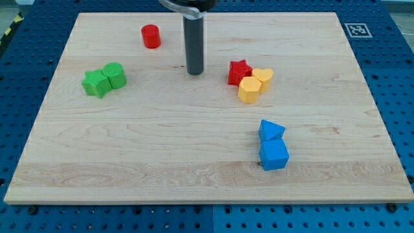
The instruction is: Place the red circle at the top left corner
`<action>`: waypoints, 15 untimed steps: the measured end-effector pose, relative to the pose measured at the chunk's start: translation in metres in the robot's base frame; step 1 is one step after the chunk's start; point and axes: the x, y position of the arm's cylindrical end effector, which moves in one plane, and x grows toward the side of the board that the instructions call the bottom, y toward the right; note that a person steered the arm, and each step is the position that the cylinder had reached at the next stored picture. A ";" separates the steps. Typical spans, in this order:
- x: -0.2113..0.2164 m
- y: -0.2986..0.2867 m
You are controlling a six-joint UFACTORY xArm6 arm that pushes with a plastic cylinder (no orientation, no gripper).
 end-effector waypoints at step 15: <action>-0.083 -0.152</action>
